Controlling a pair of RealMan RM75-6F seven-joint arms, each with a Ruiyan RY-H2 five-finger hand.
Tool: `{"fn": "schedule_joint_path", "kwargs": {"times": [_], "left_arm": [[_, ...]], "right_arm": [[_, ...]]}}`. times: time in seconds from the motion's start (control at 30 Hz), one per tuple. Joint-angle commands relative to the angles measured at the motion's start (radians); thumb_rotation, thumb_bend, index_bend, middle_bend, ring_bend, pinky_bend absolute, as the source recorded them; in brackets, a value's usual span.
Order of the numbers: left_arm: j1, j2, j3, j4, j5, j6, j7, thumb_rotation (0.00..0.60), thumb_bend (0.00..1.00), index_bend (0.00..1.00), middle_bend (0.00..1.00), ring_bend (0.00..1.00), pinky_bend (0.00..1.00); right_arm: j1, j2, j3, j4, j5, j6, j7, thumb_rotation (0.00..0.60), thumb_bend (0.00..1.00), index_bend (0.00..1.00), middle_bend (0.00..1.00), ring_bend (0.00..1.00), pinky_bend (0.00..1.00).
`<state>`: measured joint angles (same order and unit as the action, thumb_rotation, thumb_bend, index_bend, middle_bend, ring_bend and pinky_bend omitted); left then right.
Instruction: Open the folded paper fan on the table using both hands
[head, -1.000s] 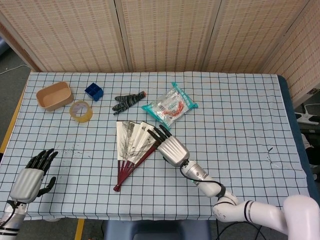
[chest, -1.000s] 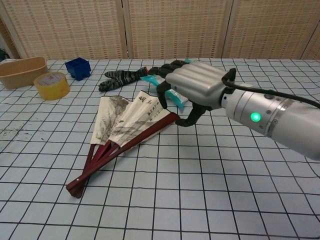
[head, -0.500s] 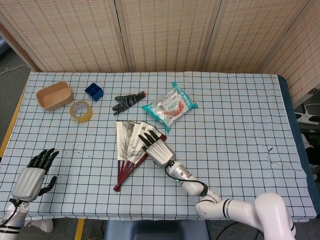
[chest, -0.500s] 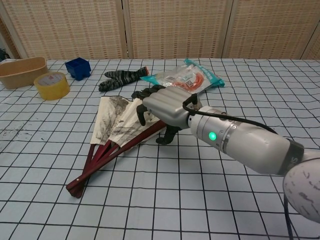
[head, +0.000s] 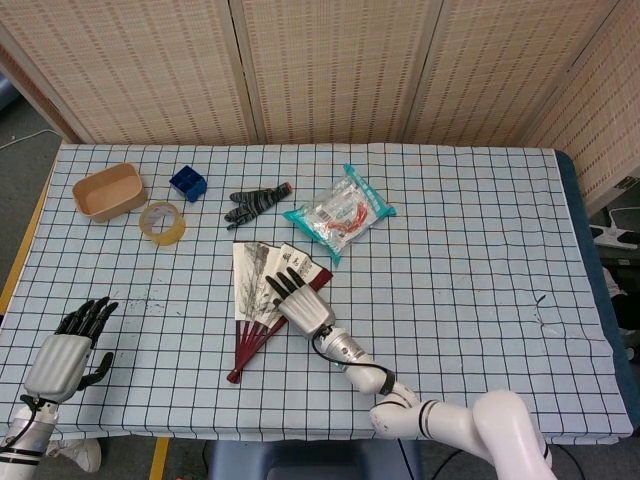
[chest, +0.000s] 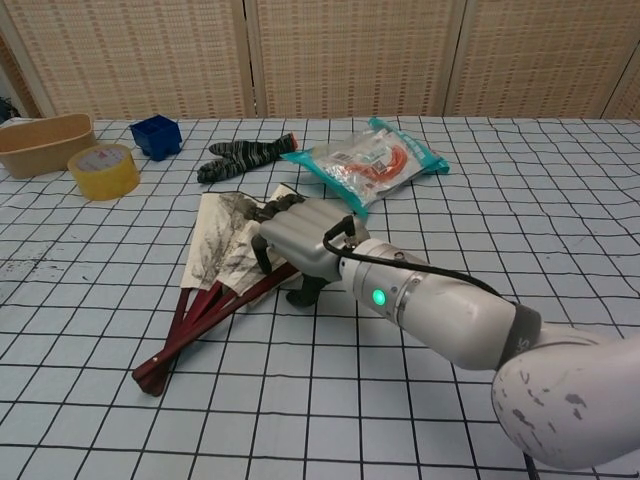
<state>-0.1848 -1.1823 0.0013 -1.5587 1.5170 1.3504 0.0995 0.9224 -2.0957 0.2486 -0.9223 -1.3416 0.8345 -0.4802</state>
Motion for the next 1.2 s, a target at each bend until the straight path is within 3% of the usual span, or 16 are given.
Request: {"fn": "schedule_joint_path", "kwargs": {"times": [0.03,0.17,0.3,0.47,0.6,0.73,0.93,1.0,1.1,1.17,1.2], "left_arm": [[0.0,-0.002,0.0,0.004,-0.002,0.0,0.0,0.6,0.45,0.0,0.0,0.0,0.16],[-0.001,-0.003,-0.002,0.005,-0.006,-0.001,0.004,0.6,0.45,0.0,0.0,0.0,0.16],[-0.001,-0.005,-0.003,0.005,-0.01,0.0,0.01,0.6,0.45,0.0,0.0,0.0,0.16],[-0.003,-0.007,-0.003,0.004,-0.015,-0.005,0.014,0.6,0.45,0.0,0.0,0.0,0.17],[-0.008,-0.013,-0.003,0.017,0.005,0.0,-0.021,0.6,0.45,0.0,0.0,0.0,0.18],[-0.03,-0.03,-0.001,0.063,0.019,-0.029,-0.131,0.6,0.47,0.04,0.0,0.0,0.2],[-0.083,-0.071,0.007,0.157,0.061,-0.09,-0.369,0.6,0.49,0.27,0.0,0.0,0.2],[-0.094,-0.091,0.013,0.198,0.081,-0.091,-0.439,0.6,0.49,0.39,0.0,0.0,0.19],[-0.102,-0.139,0.011,0.271,0.1,-0.068,-0.532,0.6,0.49,0.47,0.02,0.0,0.19],[-0.106,-0.163,0.019,0.305,0.113,-0.061,-0.593,0.6,0.49,0.42,0.02,0.0,0.18],[-0.108,-0.176,0.029,0.319,0.128,-0.055,-0.634,0.6,0.49,0.32,0.01,0.0,0.18]], "right_arm": [[0.018,-0.044,0.003,0.061,-0.004,0.017,0.036,0.6,0.17,0.47,0.0,0.0,0.0],[0.032,-0.085,0.006,0.126,-0.02,0.045,0.09,0.6,0.24,0.54,0.0,0.0,0.0],[0.045,-0.112,0.009,0.174,-0.034,0.071,0.121,0.6,0.37,0.65,0.03,0.0,0.0],[0.045,-0.094,0.004,0.139,-0.056,0.103,0.155,0.6,0.46,0.72,0.07,0.0,0.0],[0.021,-0.024,0.005,0.011,-0.068,0.145,0.168,0.6,0.5,0.73,0.08,0.0,0.0],[-0.005,0.061,0.043,-0.159,-0.017,0.139,0.152,0.6,0.51,0.74,0.09,0.0,0.0],[-0.024,0.179,0.117,-0.404,0.091,0.112,0.12,0.6,0.51,0.75,0.09,0.0,0.0],[-0.025,0.209,0.138,-0.474,0.135,0.105,0.099,0.6,0.51,0.75,0.09,0.0,0.0],[-0.025,0.241,0.163,-0.556,0.195,0.108,0.071,0.6,0.51,0.75,0.09,0.0,0.0],[-0.025,0.253,0.174,-0.594,0.224,0.116,0.059,0.6,0.51,0.75,0.09,0.0,0.0],[-0.023,0.258,0.18,-0.612,0.24,0.124,0.053,0.6,0.51,0.75,0.09,0.0,0.0]]}}
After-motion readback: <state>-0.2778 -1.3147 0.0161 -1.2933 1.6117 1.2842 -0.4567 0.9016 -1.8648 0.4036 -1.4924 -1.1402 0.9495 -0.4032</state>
